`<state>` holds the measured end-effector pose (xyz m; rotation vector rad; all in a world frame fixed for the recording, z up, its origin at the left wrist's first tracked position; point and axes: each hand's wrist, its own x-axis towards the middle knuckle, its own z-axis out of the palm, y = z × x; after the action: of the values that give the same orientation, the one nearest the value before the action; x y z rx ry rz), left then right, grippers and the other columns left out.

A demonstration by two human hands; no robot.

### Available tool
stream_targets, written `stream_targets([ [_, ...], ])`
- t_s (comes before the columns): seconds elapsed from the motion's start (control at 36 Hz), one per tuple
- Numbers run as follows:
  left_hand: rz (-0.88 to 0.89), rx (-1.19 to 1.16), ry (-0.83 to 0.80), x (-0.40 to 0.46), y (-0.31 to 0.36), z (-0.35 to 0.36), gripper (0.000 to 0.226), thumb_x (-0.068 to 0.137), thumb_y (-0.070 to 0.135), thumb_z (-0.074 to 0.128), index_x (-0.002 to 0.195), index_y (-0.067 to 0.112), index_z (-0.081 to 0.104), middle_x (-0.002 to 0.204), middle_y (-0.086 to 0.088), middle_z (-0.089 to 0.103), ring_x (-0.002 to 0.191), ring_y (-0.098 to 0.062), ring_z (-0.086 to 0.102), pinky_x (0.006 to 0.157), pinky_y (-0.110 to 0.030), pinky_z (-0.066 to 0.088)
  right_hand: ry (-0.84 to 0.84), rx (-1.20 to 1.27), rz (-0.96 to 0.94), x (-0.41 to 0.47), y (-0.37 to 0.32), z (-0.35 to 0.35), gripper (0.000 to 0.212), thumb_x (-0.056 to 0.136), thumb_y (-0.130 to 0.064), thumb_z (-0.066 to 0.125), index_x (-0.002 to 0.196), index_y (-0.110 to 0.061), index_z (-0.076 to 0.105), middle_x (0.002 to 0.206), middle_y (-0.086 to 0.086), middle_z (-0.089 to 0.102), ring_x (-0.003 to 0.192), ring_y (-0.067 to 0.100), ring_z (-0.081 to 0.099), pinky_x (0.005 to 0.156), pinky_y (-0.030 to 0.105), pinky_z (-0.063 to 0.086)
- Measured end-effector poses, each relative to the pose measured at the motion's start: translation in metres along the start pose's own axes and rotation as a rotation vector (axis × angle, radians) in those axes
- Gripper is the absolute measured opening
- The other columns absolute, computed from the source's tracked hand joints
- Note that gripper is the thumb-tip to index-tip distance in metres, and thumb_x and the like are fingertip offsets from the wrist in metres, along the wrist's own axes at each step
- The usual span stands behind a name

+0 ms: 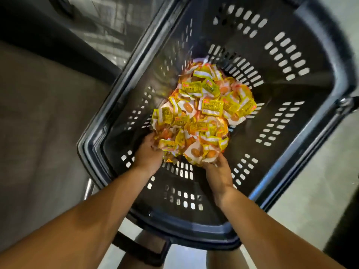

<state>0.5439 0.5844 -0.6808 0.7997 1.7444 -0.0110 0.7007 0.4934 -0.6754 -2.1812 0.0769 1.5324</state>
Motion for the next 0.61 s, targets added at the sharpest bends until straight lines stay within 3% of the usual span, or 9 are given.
stream_targets([
  [0.06,0.016,0.015,-0.04,-0.018,0.007,-0.009,0.046,0.096,0.015,0.064,0.14,0.021,0.054,0.123,0.009,0.06,0.116,-0.012,0.054,0.101,-0.026,0.041,-0.03,-0.074,0.0,-0.012,-0.009,-0.01,0.026,0.092,-0.018,0.072,0.108,-0.037,0.064,0.112,-0.007,0.068,0.103,0.013,0.063,0.097,0.03,0.044],
  [0.11,0.034,0.055,-0.091,-0.038,0.016,-0.017,0.046,0.094,0.009,0.063,0.137,0.025,0.056,0.121,0.009,0.06,0.112,-0.011,0.054,0.093,-0.022,0.037,-0.069,-0.164,-0.026,-0.026,-0.02,-0.021,0.021,0.094,-0.016,0.07,0.098,-0.035,0.064,0.103,-0.005,0.068,0.1,0.017,0.065,0.094,0.031,0.046],
  [0.19,0.082,0.081,-0.126,-0.071,0.032,-0.03,0.049,0.093,0.003,0.062,0.135,0.028,0.055,0.11,0.018,0.059,0.104,-0.004,0.055,0.086,-0.014,0.038,-0.119,-0.379,-0.133,-0.056,-0.042,-0.044,0.031,0.095,-0.023,0.069,0.125,-0.03,0.066,0.11,-0.005,0.072,0.102,0.019,0.064,0.085,0.032,0.05],
  [0.28,0.114,0.121,-0.117,-0.114,0.053,-0.049,0.048,0.093,0.008,0.064,0.137,0.025,0.055,0.119,0.011,0.061,0.103,-0.01,0.059,0.084,-0.021,0.043,-0.171,-0.471,-0.216,-0.092,-0.071,-0.067,0.041,0.096,-0.013,0.066,0.136,-0.02,0.062,0.124,-0.002,0.071,0.115,0.018,0.065,0.098,0.026,0.05],
  [0.33,0.167,0.143,-0.088,-0.144,0.064,-0.063,0.044,0.092,0.013,0.066,0.132,0.029,0.057,0.12,0.002,0.066,0.105,-0.021,0.064,0.085,-0.031,0.049,-0.177,-0.486,-0.229,-0.122,-0.092,-0.082,0.039,0.096,-0.007,0.064,0.135,-0.012,0.06,0.118,-0.005,0.068,0.106,0.013,0.064,0.076,0.004,0.046],
  [0.42,0.225,0.193,-0.049,-0.199,0.085,-0.084,0.044,0.092,0.015,0.067,0.13,0.035,0.057,0.115,-0.008,0.071,0.105,-0.031,0.067,0.093,-0.044,0.054,-0.193,-0.548,-0.311,-0.172,-0.119,-0.108,0.036,0.096,-0.01,0.066,0.131,-0.014,0.062,0.111,-0.007,0.067,0.102,0.011,0.063,0.066,0.008,0.04],
  [0.5,0.357,0.199,-0.04,-0.261,0.105,-0.109,0.051,0.09,0.004,0.066,0.119,0.045,0.057,0.118,-0.001,0.07,0.103,-0.023,0.068,0.096,-0.033,0.053,-0.215,-0.619,-0.414,-0.219,-0.138,-0.136,0.038,0.096,-0.009,0.066,0.133,-0.015,0.062,0.092,-0.015,0.065,0.07,-0.01,0.06,0.06,0.006,0.04],
  [0.53,0.375,0.209,-0.021,-0.282,0.11,-0.117,0.051,0.09,0.003,0.066,0.122,0.042,0.058,0.124,0.0,0.067,0.11,-0.021,0.066,0.1,-0.03,0.049,-0.214,-0.64,-0.434,-0.234,-0.144,-0.145,0.041,0.096,-0.01,0.066,0.136,-0.015,0.061,0.095,-0.015,0.064,0.069,-0.012,0.059,0.06,0.003,0.04],
  [0.61,0.404,0.258,0.042,-0.343,0.119,-0.138,0.053,0.091,0.006,0.067,0.141,0.02,0.054,0.146,0.0,0.051,0.134,-0.013,0.046,0.107,-0.012,0.025,-0.234,-0.716,-0.514,-0.284,-0.161,-0.169,0.05,0.094,-0.026,0.071,0.141,-0.026,0.055,0.119,-0.011,0.06,0.111,0.009,0.062,0.087,0.014,0.042],
])
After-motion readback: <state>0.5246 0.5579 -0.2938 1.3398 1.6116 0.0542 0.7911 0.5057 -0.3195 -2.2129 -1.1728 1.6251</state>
